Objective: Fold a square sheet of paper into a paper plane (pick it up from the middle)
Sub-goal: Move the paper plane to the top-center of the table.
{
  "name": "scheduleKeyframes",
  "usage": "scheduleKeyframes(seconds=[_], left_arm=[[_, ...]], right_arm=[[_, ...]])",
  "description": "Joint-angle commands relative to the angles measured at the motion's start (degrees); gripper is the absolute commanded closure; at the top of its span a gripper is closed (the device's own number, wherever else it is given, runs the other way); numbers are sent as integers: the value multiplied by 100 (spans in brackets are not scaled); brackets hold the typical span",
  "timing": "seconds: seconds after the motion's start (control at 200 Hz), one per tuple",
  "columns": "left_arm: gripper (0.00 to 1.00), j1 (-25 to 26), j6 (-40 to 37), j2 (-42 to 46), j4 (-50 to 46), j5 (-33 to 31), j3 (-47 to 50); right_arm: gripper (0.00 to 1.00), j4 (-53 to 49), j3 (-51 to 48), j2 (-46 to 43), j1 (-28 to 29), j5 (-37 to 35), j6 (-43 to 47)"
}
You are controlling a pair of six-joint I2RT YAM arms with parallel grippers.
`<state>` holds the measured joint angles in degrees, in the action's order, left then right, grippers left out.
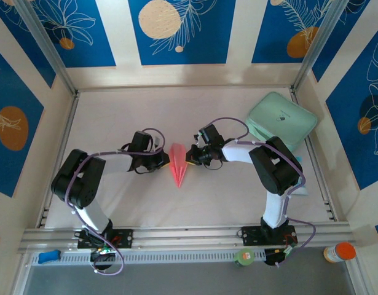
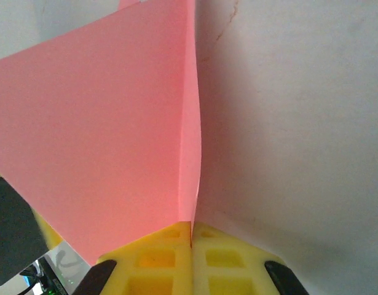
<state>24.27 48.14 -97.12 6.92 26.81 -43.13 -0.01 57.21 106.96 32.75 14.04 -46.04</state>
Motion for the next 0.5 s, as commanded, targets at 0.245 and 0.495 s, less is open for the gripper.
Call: scheduleKeyframes(seconds=[0.245,0.495], left_arm=[[100,-19,145,519,-15,-1353,-15],[100,-37,340,269,152,-1606,24]], right_arm=[[99,6,416,-39,-331,-180,-98],[99,109,418,216,-347,-224,-224]])
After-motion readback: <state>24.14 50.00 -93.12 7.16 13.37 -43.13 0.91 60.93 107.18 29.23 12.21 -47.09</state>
